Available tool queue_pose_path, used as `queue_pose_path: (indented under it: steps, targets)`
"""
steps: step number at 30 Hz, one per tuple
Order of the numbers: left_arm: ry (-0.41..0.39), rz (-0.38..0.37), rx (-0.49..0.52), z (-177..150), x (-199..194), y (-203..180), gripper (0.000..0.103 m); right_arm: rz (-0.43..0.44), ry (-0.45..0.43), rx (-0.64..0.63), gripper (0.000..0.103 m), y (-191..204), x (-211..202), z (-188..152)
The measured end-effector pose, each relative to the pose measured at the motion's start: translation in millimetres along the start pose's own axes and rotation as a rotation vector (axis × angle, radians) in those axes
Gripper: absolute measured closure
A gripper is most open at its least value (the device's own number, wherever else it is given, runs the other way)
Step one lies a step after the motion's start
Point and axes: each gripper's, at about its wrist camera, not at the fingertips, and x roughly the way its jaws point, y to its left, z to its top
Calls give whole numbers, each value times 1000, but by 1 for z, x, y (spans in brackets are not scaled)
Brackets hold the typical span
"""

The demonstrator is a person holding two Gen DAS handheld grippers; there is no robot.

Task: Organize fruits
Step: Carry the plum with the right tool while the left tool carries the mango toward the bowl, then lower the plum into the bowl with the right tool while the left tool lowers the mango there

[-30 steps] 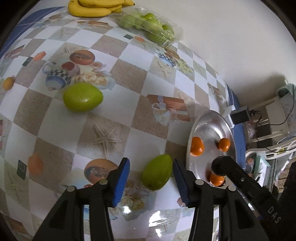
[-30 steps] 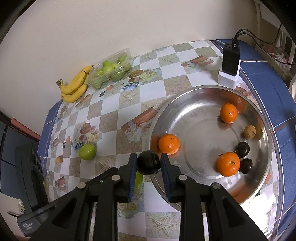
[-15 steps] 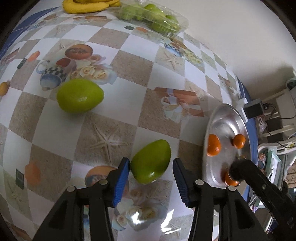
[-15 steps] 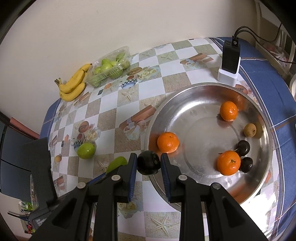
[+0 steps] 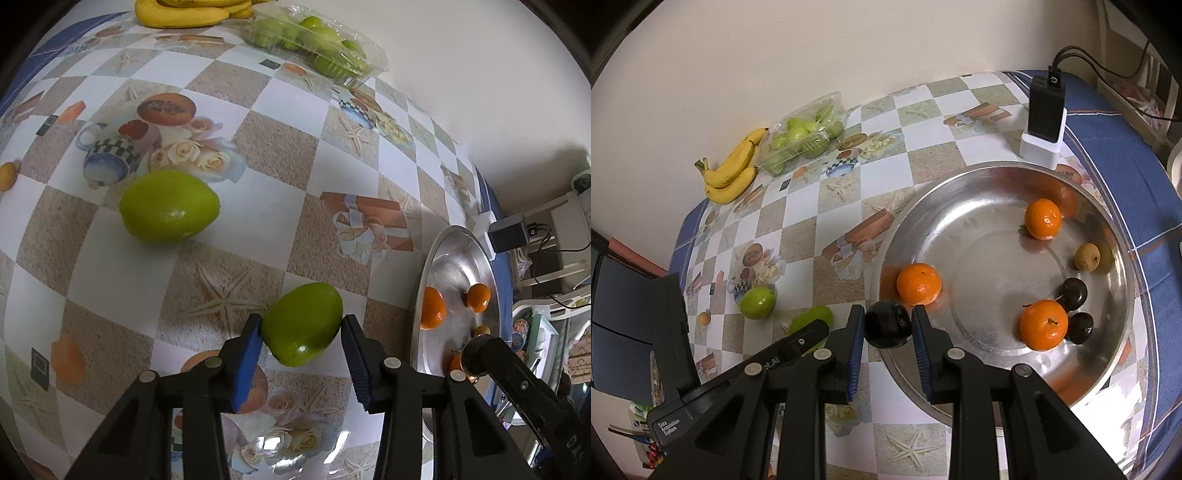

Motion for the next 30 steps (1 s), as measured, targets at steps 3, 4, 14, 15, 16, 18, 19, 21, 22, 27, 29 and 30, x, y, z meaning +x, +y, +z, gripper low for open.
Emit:
queue_pose_path:
  steps: [3,4,14,15,16,18,19,21,22,27,29,30]
  targets:
    - [-7,-27,-13,1,-3,1,57,7,-9,24,76,-8,-3,3]
    - [-10,-35,-17,1,-5,0,57,9,-15,35,76,-12,-5,4]
    - [-1,-164,113,-11,-19,-49,57,-103,-71,184,76,-74,-18,13]
    - [1,-165,140,-15,-18,-57,57,-100,-70,196,76,-78,-17,14]
    - [7,-167,180,-20,-16,-68,57,-99,-68,204,76,-81,-16,14]
    - [20,-164,227,-26,-11,-82,57,-98,-61,206,76,-83,-13,14]
    - [25,-162,248,-30,-8,-88,57,-94,-56,206,76,-84,-11,14]
    - [30,-147,295,-36,-2,-100,57,-86,-48,202,75,-83,-7,14]
    - [30,-133,321,-40,1,-106,57,-86,-45,198,75,-82,-5,14]
    - [39,-104,371,-46,12,-118,57,-86,-23,175,75,-77,4,13]
    - [41,-99,380,-48,14,-119,57,-87,-13,174,75,-76,8,12]
    - [42,-97,384,-47,15,-119,57,-88,-7,174,75,-77,10,12]
